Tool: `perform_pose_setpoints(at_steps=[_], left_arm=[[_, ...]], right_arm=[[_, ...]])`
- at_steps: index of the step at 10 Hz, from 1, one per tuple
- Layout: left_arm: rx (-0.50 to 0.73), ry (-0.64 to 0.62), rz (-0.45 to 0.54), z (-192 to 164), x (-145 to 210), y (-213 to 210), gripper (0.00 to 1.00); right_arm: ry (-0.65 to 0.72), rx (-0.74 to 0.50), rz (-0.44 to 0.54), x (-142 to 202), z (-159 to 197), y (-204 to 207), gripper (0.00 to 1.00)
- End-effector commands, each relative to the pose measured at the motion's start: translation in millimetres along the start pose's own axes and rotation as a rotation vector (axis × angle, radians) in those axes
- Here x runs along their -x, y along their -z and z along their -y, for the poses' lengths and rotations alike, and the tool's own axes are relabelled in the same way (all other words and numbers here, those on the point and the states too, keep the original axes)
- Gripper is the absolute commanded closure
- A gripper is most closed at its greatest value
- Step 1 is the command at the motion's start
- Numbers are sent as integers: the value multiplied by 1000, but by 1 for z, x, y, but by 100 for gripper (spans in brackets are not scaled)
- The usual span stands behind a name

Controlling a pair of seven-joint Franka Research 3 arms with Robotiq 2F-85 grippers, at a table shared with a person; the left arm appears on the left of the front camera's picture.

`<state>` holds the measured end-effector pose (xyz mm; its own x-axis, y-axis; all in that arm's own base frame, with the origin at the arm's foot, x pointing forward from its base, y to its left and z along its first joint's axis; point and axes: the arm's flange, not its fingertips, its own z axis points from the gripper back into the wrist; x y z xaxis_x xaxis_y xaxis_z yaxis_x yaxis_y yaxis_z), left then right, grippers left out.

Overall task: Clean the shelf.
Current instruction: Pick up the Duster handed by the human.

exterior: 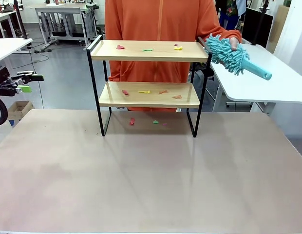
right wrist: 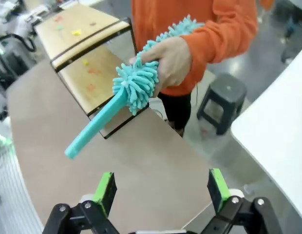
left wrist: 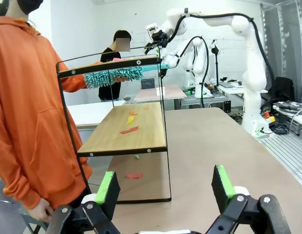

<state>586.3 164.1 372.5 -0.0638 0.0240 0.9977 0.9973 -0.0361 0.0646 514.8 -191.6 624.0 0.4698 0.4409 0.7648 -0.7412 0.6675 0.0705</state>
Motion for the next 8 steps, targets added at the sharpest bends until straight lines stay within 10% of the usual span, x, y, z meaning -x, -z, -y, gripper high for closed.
perform_pose_setpoints(at_steps=[1, 8], left_arm=[[2, 7, -2, 0, -1, 0, 0], [2, 7, -2, 0, -1, 0, 0]], right_arm=[[140, 46, -124, -19, -60, 30, 0], [130, 23, -134, -40, -88, 49, 0]])
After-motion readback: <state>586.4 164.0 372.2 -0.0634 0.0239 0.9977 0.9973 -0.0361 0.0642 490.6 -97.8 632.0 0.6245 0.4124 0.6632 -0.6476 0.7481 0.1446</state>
